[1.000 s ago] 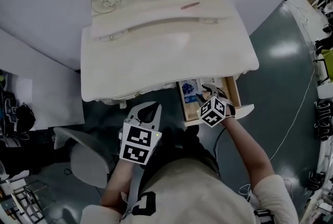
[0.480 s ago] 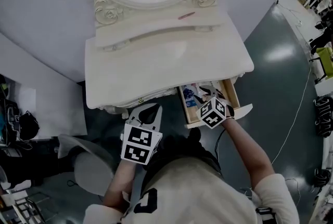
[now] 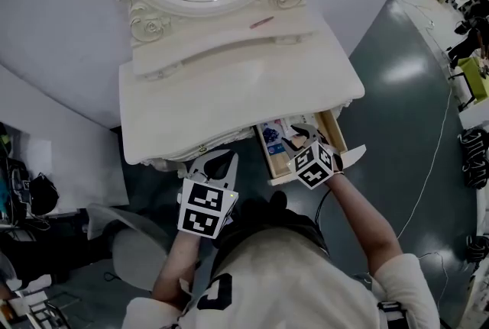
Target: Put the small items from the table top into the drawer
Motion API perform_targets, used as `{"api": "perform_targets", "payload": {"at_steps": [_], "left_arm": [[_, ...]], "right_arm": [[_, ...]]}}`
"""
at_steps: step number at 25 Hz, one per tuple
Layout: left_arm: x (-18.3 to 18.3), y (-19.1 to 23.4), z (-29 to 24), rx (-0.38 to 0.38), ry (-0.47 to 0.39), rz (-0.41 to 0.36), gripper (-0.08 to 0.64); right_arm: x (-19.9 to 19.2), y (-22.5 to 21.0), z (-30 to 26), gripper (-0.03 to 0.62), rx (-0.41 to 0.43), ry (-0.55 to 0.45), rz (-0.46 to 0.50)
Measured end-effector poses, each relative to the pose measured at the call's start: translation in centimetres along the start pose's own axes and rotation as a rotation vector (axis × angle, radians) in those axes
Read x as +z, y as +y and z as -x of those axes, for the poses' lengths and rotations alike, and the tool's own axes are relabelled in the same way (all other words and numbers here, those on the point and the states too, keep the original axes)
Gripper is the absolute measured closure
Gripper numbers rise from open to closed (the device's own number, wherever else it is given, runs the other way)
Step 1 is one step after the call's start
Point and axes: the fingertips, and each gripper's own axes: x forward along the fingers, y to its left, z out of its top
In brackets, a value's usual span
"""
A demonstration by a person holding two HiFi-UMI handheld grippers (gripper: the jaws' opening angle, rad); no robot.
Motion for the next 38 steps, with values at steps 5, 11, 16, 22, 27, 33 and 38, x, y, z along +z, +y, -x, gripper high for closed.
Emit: {"api": "perform_targets", "payload": {"at_steps": [5,11,16,22,27,33,38], "left_arm": [[2.4,-0.9,-0.9,0.013,-0.007,-0.019,0.502],[4.7,-2.1,-2.5,0.043,-0.009,-0.036,0.502],[6.0,-3.4,-3.8,0.067,0.004,-0.048,0.503],[6.3,-4.3,-4.2,0.111,0.032,-0.042,0.502],[6.3,-5.0,-4.7,0.133,0.062,-0.054,0.502],[6.6,-4.5,-5.8,0.125,0.072,-0.063,0.502],[6.6,-3.4,-7.2,0.081,0.068,-0.062,0.502]], "right_arm": [[0.0,-2.3,1.0,0.420,0.001,-0.030,-0.017],[0.5,-5.3,2.1,0.420,0.015,-0.094,-0.021],[1.2,-6.8,3.0,0.420,0.061,-0.144,-0.016],[1.2,-8.0,2.7,0.420,0.098,-0.177,-0.010],[0.8,-8.2,2.5,0.420,0.121,-0.196,-0.011],[1.1,-9.8,2.2,0.420,0.134,-0.202,-0.075],[1.9,-11.1,1.5,0.420,0.128,-0.192,-0.133]]}}
